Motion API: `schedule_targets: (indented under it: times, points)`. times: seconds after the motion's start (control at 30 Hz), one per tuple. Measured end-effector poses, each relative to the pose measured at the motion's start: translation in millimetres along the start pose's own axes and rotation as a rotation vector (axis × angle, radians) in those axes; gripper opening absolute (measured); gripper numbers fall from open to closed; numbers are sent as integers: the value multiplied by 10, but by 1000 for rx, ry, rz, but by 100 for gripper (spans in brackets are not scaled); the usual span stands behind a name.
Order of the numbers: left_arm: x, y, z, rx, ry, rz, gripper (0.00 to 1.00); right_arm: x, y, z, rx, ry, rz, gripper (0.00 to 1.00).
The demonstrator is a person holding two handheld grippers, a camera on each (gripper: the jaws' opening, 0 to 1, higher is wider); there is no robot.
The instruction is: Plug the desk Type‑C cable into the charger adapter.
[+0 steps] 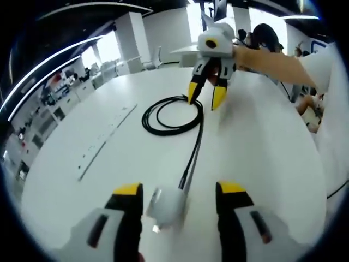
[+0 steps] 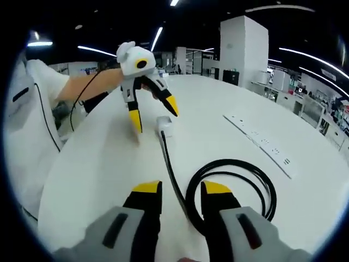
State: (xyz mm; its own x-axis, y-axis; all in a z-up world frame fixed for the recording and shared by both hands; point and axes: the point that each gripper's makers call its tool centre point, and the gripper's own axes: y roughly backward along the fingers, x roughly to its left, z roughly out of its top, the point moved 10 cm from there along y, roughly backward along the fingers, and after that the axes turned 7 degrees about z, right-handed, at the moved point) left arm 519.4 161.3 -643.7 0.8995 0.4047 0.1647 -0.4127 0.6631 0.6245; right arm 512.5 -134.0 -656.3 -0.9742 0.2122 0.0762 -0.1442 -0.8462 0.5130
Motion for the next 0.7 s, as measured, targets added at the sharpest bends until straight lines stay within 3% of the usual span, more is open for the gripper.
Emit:
schedule_targets:
  times: [0.17, 0.3, 0.43, 0.7]
  points:
    - [10, 46, -3, -67, 53, -12, 57, 26, 5, 8, -25, 2, -3, 29]
    - [11, 71, -22, -119, 83, 0, 52, 59, 26, 8, -71, -15, 6, 29]
    - [-51, 77, -45, -135, 106, -8, 59, 91, 35, 10, -78, -13, 2, 31]
    - [-100, 166, -46, -190, 124, 15, 59, 167, 66, 71, -143, -12, 2, 35]
